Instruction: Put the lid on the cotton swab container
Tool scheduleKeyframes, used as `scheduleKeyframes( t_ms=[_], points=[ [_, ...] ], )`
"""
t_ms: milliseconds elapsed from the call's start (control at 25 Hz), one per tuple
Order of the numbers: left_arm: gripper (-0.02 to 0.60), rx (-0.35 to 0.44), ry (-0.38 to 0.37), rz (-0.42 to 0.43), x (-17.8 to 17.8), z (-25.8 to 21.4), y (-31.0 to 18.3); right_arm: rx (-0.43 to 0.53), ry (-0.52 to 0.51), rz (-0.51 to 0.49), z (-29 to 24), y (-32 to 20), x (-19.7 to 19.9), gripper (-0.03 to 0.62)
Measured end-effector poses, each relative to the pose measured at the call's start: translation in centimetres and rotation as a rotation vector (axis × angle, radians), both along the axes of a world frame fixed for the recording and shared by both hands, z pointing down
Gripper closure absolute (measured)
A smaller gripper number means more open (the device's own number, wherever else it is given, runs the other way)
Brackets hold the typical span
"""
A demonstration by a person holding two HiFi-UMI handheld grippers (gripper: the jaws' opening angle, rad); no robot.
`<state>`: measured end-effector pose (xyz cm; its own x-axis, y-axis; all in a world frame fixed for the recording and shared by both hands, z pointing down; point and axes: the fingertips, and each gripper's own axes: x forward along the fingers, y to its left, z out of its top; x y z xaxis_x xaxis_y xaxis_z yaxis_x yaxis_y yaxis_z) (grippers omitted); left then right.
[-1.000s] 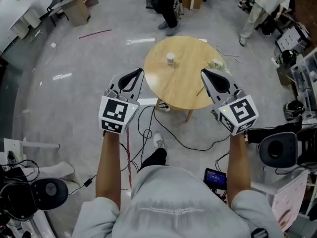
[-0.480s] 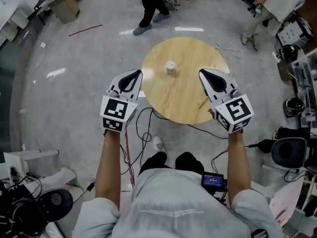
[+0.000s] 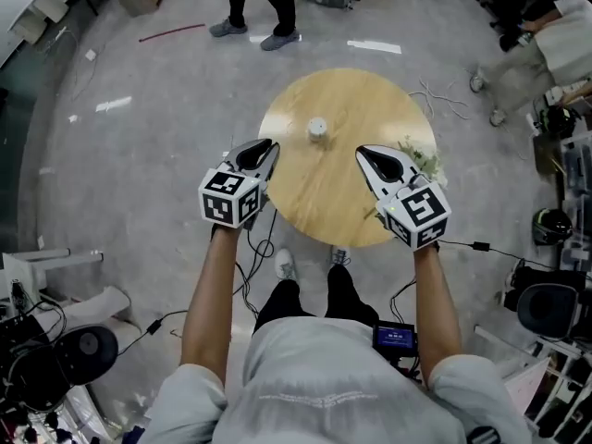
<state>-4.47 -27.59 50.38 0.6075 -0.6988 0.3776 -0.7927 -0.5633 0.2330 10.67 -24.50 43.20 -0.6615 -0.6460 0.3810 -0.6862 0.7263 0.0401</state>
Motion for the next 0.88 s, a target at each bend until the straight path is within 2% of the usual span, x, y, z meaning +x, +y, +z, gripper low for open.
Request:
scheduleKeyframes(
  t_ms=[80, 240, 400, 600, 880],
  points=[
    [0.459, -0.053, 0.059, -0.047, 0.1, 1.2, -0.7, -0.013, 0.001, -0.010, 0.6, -0.9, 0.3, 0.568],
    [0.429, -0.147, 0.155, -0.125, -0.5, 4.5, -1.9, -0.029, 0.011, -0.030, 1.9, -2.4, 0.4, 0.568],
    [0.408, -0.201, 0.173, -0.146, -0.3, 7.8, -3.5, -0.047, 0.042, -0.047, 3.6, -3.9, 0.5, 0.568],
    [0.388, -0.273, 0.241, -0.179, 0.6, 11.8, -5.4, -0.080, 0.058, -0.031, 5.4, -4.6, 1.2, 0.568],
    [0.368, -0.340, 0.264, -0.185, 1.7, 15.7, -7.5, -0.104, 0.050, -0.005, 6.6, -5.2, 1.9, 0.568]
  ],
)
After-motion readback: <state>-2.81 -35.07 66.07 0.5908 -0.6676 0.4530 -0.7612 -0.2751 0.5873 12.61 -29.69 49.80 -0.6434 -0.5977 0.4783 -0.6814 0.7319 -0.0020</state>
